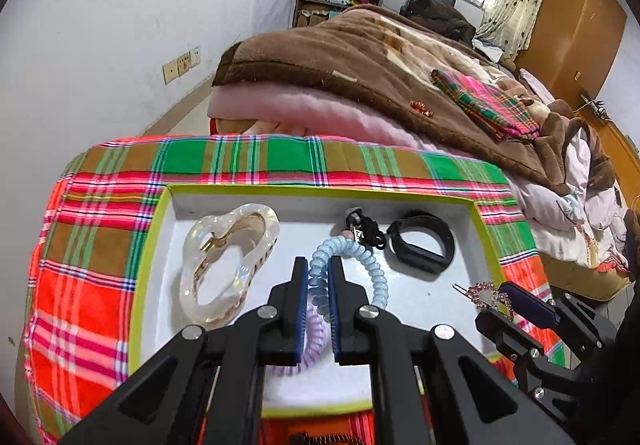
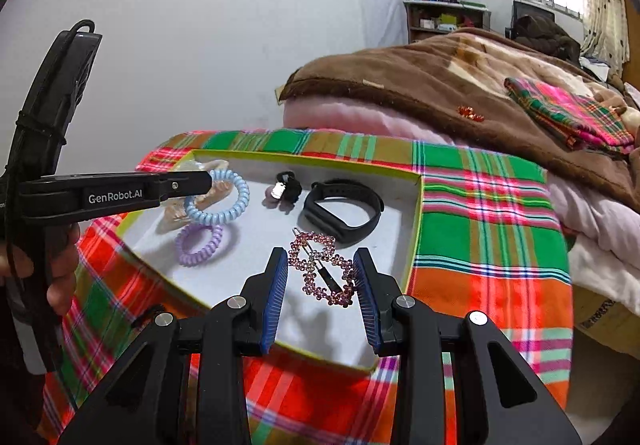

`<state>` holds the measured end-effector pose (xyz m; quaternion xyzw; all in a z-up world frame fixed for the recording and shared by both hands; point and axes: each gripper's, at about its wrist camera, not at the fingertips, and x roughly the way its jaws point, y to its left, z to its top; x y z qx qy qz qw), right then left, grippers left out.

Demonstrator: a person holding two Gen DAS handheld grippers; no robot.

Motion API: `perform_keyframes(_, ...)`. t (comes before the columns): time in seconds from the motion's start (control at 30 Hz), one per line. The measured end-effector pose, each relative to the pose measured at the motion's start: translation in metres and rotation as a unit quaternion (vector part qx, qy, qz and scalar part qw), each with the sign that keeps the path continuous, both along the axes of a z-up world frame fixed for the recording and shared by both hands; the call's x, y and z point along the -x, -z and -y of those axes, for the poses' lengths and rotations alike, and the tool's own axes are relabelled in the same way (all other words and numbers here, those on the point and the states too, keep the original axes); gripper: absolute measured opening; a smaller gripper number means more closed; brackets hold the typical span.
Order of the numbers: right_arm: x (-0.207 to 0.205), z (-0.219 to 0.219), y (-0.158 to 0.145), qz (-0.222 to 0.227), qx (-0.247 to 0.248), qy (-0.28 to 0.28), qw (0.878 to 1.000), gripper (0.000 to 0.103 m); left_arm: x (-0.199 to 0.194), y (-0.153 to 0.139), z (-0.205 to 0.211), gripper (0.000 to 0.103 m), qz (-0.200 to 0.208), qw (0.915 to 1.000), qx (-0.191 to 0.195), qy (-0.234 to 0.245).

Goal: Organize jewelry
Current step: 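Carry the blue coil with the left tool while the right carries the rhinestone clip into the box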

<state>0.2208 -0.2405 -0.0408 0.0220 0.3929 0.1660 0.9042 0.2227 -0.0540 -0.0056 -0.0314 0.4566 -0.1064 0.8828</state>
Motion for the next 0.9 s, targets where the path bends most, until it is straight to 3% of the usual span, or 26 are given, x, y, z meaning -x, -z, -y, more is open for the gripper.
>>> perform_keyframes(0.5,-0.021,-0.011,0.023,-0.026,0.021,-0.010,0.999,0.035,-0.020,0.031,0.005,0.010,-0.033,0.9994,-0.009,0.007)
perform_keyframes(0.9,-0.026,-0.018,0.027,-0.023,0.045,-0.015,0.999,0.035,-0.024,0.035,0.004,0.010,-0.039,0.9992,-0.001,0.008)
